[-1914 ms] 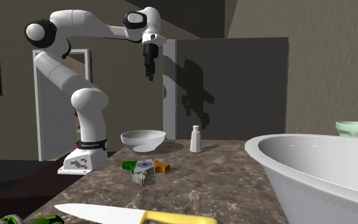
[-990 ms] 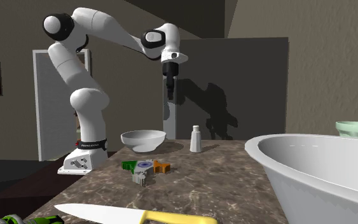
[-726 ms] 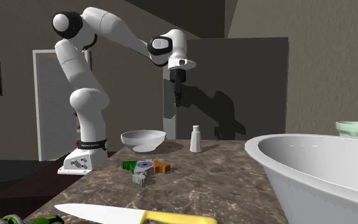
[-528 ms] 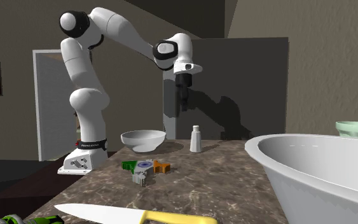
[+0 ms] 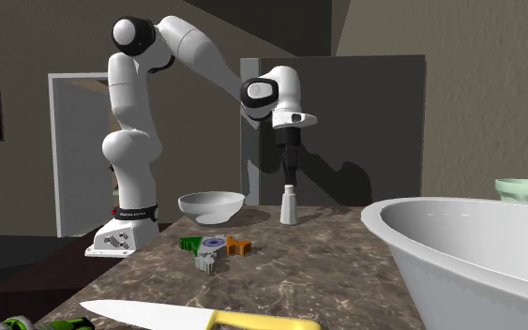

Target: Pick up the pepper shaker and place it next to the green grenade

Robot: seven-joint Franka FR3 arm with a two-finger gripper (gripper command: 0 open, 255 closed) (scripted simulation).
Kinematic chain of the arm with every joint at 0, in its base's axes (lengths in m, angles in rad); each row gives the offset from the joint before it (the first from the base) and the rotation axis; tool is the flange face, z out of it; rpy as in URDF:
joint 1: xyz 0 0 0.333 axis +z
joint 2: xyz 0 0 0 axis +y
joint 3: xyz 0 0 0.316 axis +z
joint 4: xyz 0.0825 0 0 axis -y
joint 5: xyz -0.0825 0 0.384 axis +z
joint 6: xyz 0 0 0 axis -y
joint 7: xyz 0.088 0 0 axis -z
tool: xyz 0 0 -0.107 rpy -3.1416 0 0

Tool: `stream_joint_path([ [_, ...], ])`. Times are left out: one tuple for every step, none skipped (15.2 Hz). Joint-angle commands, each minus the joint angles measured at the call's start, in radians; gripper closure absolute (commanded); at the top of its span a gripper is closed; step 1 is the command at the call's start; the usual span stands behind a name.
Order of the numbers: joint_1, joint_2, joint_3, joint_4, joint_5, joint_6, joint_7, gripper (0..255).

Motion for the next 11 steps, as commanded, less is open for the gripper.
stream_joint_path([
  [-0.001, 0.02, -0.002, -0.009, 0.001, 0.03, 0.0, 0],
  [-0.002, 0.029, -0.003, -0.014, 0.001, 0.044, 0.0, 0],
  [-0.002, 0.038, -0.004, -0.018, 0.002, 0.058, -0.001, 0],
  [-0.003, 0.047, -0.005, -0.023, 0.002, 0.071, -0.002, 0],
  [-0.004, 0.052, -0.006, -0.026, 0.002, 0.079, -0.002, 0],
  [-0.004, 0.053, -0.006, -0.025, 0.002, 0.079, -0.002, 0],
  [-0.004, 0.053, -0.006, -0.025, 0.002, 0.079, -0.002, 0],
  [-0.004, 0.053, -0.006, -0.025, 0.002, 0.079, -0.002, 0],
  [-0.004, 0.053, -0.006, -0.025, 0.002, 0.079, -0.002, 0],
  [-0.004, 0.053, -0.006, -0.025, 0.002, 0.079, -0.002, 0],
  [-0.004, 0.053, -0.006, -0.025, 0.002, 0.079, -0.002, 0],
])
